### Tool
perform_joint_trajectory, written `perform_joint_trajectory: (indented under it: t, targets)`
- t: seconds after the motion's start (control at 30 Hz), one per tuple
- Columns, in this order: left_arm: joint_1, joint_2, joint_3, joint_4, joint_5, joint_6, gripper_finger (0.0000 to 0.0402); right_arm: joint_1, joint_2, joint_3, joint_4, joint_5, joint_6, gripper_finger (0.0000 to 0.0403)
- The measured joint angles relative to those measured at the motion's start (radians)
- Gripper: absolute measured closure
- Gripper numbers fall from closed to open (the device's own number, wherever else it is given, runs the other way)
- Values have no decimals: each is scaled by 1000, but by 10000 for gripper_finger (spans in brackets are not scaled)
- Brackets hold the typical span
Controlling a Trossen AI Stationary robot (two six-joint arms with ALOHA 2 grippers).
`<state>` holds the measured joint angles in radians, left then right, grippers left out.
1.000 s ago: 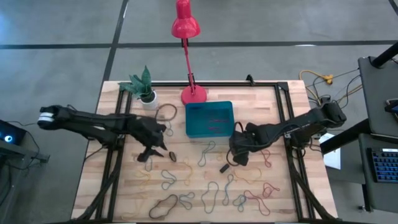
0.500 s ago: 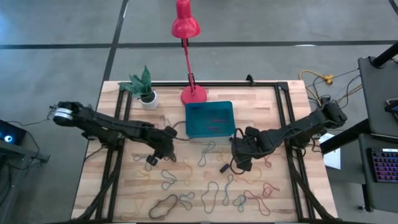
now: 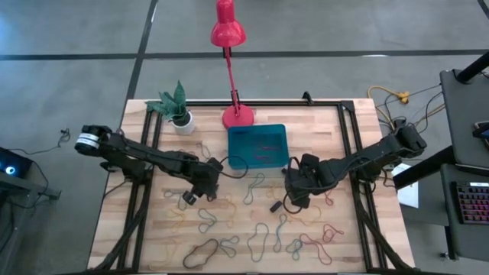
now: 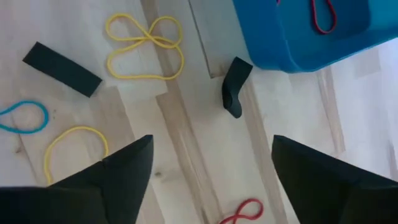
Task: Pick and place rubber bands into bin
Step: Put the black rubber band into the blue bin
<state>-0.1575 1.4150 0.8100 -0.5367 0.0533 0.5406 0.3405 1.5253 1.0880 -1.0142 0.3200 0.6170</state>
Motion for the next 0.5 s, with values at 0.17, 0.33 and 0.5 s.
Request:
perform_joint_trajectory:
  t: [0.17, 0.33, 0.5]
  targets:
    - [-15, 32, -14, 11, 1, 24, 260, 0, 0, -13, 1, 6, 8, 74]
    - [-16, 74, -10, 68, 3, 20, 260, 0, 0, -14, 1, 9, 9, 75]
    - [-16, 129, -12, 63, 4, 19, 260, 0, 0, -14, 1, 16, 12, 76]
